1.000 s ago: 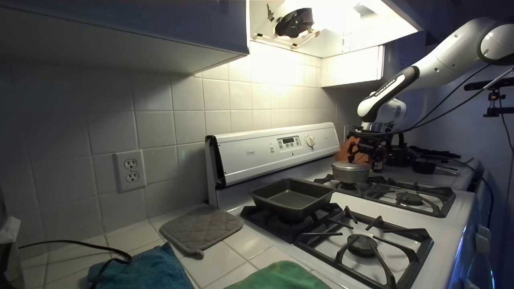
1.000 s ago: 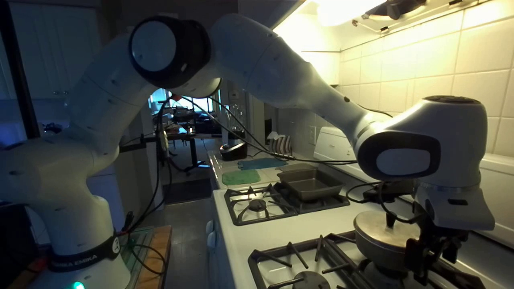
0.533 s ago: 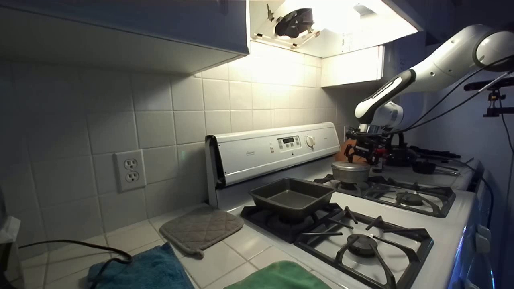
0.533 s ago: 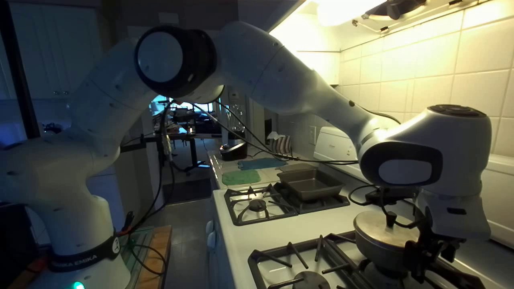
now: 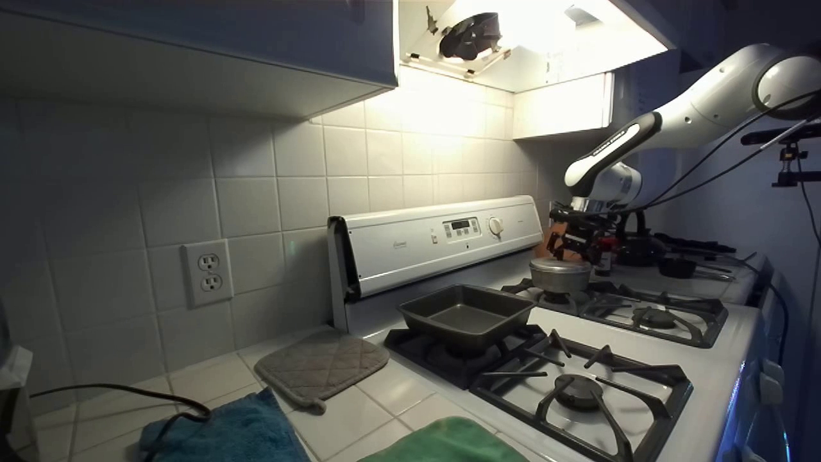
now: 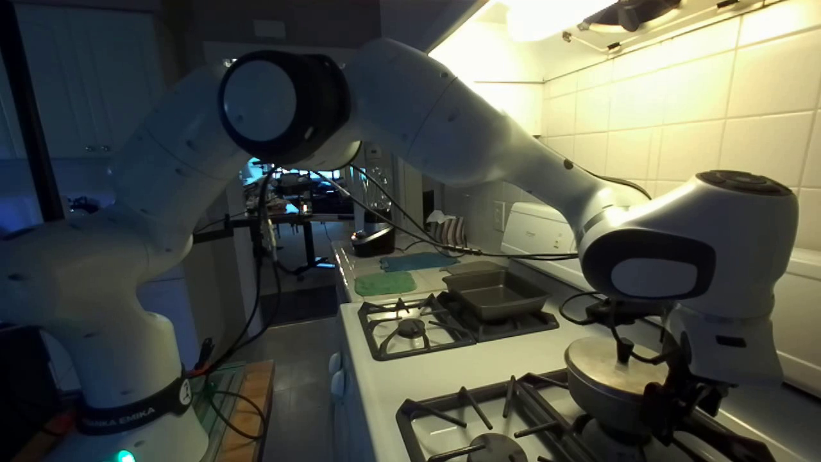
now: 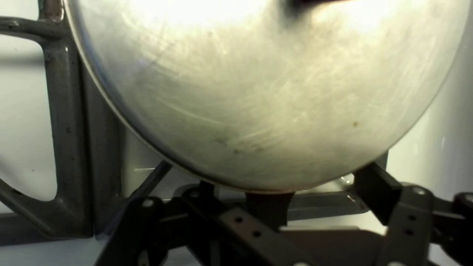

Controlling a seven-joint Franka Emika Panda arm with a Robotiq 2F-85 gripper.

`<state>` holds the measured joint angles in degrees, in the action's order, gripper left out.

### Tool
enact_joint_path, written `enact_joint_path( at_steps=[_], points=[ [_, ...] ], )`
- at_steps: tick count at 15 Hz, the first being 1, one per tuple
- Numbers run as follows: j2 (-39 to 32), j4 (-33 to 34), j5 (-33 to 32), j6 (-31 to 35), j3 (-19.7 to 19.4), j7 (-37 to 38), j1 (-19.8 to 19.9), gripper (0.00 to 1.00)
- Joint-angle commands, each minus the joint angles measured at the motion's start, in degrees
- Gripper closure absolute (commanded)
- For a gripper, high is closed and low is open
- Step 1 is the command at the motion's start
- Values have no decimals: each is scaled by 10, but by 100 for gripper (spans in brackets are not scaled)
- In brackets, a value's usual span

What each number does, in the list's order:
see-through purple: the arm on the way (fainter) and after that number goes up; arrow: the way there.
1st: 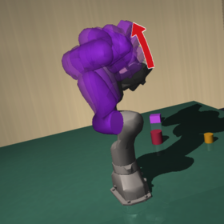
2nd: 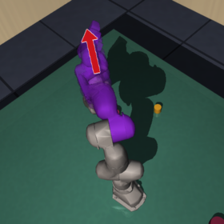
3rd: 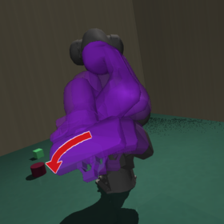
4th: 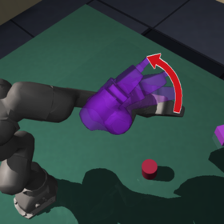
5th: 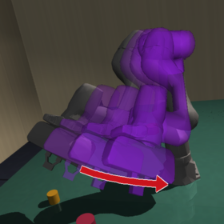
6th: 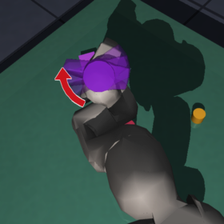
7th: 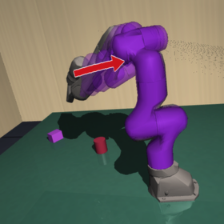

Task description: Move the baking pan backwards

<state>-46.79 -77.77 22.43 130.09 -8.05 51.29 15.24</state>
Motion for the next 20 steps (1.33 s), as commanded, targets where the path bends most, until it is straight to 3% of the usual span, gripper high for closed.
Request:
enact_joint_path(
  at_steps=[1,4,9,14,17,20],
  points=[
    [-17,34,17,-28,12,8,10,21],
    [-20,40,16,-37,12,10,11,34],
    [-24,49,15,-48,11,15,11,44],
    [-24,51,14,-51,11,17,11,80],
    [-26,54,12,-56,11,16,10,88],
    [-27,56,9,-65,11,14,9,88]
  ],
)
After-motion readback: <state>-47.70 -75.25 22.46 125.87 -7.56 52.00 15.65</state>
